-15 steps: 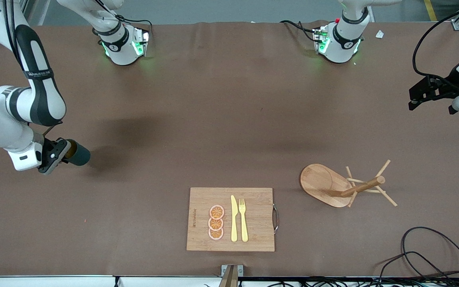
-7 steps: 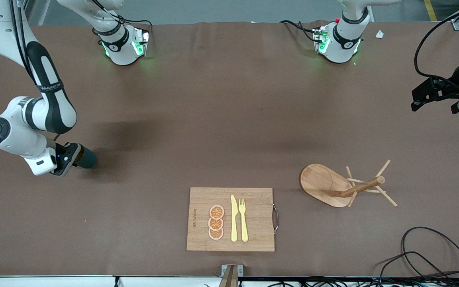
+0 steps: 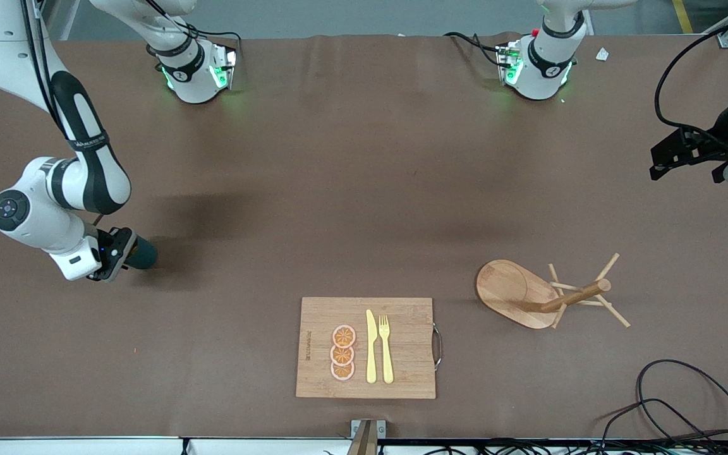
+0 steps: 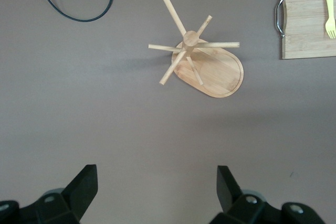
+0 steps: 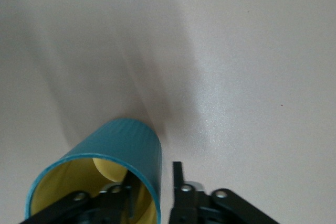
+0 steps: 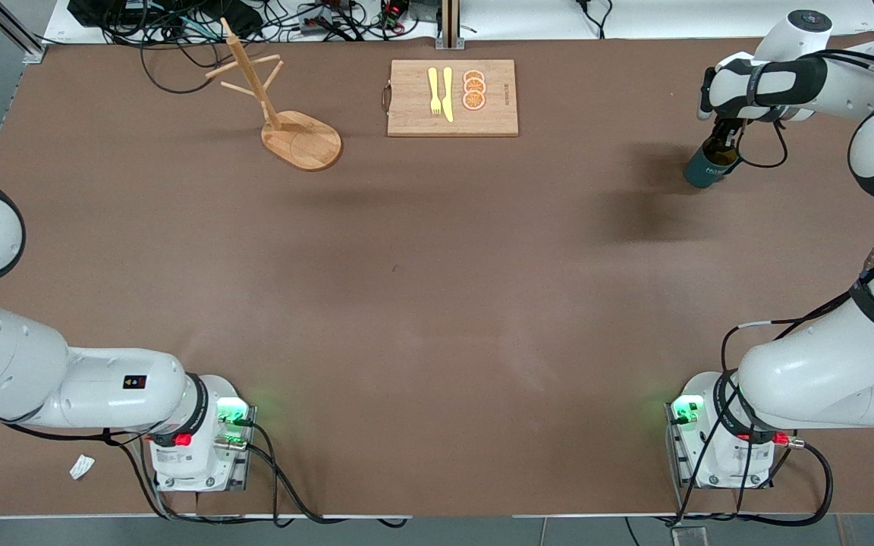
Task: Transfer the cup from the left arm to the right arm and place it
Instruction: 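Carry the teal mug sideways with the right gripper and lower it, then open the right gripper and lift it away from the mug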
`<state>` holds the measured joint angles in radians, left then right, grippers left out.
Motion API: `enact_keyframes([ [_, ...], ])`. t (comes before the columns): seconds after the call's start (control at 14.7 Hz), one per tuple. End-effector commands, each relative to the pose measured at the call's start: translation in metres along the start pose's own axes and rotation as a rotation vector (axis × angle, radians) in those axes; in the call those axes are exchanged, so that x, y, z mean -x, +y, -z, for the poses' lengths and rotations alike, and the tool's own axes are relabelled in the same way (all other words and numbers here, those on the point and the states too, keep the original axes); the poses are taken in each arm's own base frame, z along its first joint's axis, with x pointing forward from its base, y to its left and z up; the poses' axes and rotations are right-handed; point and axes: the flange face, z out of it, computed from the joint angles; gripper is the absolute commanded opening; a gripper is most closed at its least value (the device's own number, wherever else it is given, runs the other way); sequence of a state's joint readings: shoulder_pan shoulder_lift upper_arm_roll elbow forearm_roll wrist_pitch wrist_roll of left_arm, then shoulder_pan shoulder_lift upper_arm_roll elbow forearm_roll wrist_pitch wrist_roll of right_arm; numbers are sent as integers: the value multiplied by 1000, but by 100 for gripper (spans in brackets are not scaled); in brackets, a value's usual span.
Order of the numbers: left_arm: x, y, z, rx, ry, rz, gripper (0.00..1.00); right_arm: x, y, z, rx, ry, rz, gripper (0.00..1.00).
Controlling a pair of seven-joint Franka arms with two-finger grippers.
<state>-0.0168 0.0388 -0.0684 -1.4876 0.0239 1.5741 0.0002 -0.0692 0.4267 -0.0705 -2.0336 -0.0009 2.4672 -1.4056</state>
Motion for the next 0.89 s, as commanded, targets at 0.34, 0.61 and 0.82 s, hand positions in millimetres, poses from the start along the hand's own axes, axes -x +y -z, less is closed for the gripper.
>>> enact_keyframes([
  [0.34, -3, -1, 6, -3, 3, 12, 100, 6, 20, 96, -111, -41, -259, 100],
  [0.61, -3, -1, 6, -1, 3, 11, 100, 8, 11, 158, -124, -58, -565, 100],
  [0.82, -3, -1, 6, -3, 4, 11, 100, 0, -1, 196, -111, -62, -758, 100],
])
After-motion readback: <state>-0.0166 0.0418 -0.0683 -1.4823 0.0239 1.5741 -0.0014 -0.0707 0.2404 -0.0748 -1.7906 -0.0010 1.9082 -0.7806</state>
